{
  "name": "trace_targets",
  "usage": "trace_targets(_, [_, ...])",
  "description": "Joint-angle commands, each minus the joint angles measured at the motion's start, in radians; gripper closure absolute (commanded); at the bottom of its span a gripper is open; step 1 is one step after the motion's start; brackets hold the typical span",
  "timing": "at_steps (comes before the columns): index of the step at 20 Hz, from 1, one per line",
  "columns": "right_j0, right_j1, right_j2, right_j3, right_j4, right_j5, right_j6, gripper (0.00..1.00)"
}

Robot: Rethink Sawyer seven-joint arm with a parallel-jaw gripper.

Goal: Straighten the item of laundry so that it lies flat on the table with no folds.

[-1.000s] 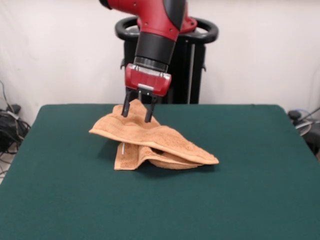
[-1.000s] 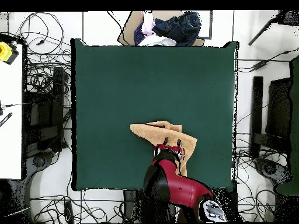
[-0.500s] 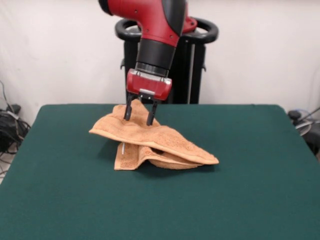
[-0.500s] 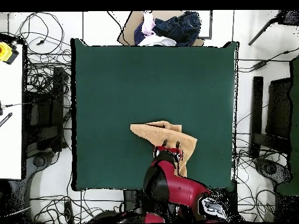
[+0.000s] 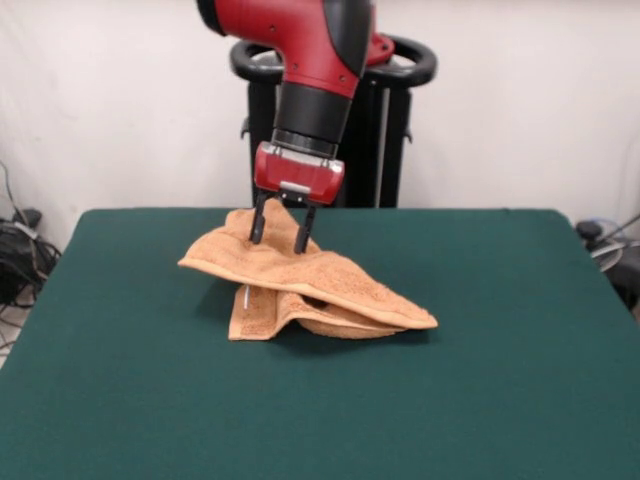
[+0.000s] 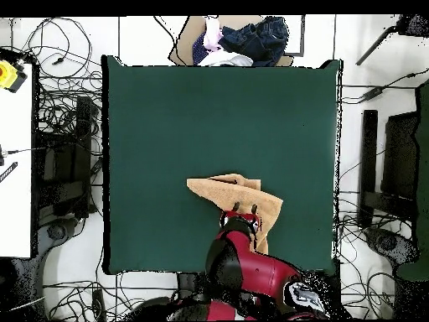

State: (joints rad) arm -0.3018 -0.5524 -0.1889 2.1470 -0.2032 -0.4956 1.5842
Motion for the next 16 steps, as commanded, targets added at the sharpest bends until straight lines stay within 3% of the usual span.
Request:
trace_targets(1, [0.019, 0.051, 0.030, -0.101, 0.088, -0.075, 0.218, 0.00])
trace_targets(16, [0.025, 0.128, 0.023, -0.157, 0.125, -0.143, 0.194, 0.00])
